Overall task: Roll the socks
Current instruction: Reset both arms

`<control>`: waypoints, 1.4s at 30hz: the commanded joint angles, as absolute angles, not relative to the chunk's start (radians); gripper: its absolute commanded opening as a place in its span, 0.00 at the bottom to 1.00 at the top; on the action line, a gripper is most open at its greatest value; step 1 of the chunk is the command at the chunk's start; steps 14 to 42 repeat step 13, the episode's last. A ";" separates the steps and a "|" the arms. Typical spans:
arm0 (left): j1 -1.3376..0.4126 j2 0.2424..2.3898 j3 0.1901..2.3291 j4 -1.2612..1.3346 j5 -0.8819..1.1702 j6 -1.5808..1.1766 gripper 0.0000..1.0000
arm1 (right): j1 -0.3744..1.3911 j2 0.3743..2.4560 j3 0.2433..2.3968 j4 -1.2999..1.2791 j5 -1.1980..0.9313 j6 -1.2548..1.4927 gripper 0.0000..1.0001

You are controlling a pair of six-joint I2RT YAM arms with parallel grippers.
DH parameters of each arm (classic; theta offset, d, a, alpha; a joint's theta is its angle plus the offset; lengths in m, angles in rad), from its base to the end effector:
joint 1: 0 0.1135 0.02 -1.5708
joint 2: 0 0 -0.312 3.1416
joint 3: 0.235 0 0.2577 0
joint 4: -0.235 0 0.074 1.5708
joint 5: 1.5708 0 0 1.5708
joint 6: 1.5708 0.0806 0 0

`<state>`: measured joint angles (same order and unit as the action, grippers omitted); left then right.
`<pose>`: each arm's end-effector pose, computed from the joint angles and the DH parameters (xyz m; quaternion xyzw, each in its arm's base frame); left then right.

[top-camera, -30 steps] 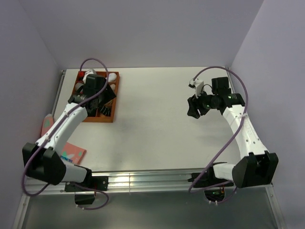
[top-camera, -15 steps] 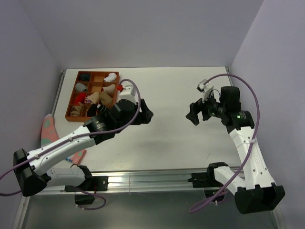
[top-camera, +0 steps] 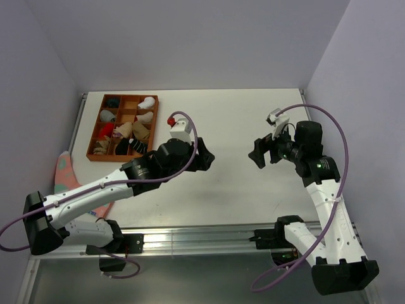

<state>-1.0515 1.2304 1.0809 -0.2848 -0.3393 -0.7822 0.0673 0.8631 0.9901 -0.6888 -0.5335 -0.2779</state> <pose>0.1765 -0.2547 0.3665 0.0215 0.8354 -0.3344 0.4356 0.1764 0.0530 0.3655 -0.2705 0.8100 0.1805 0.4879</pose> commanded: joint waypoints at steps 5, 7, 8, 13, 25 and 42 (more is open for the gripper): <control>-1.061 1.226 1.086 -0.239 -0.351 -0.799 0.69 | 0.061 0.827 0.988 -0.643 -0.555 -0.242 1.00; -1.063 1.223 1.083 -0.238 -0.351 -0.801 0.69 | 0.061 0.830 0.997 -0.653 -0.560 -0.241 1.00; -1.063 1.224 1.081 -0.239 -0.350 -0.805 0.69 | 0.061 0.830 0.997 -0.655 -0.561 -0.241 1.00; -1.072 1.236 1.083 -0.242 -0.353 -0.805 0.69 | 0.061 0.818 0.996 -0.649 -0.561 -0.238 1.00; -1.072 1.236 1.083 -0.242 -0.353 -0.805 0.69 | 0.061 0.818 0.996 -0.649 -0.561 -0.238 1.00; -1.072 1.236 1.083 -0.242 -0.353 -0.805 0.69 | 0.061 0.818 0.996 -0.649 -0.561 -0.238 1.00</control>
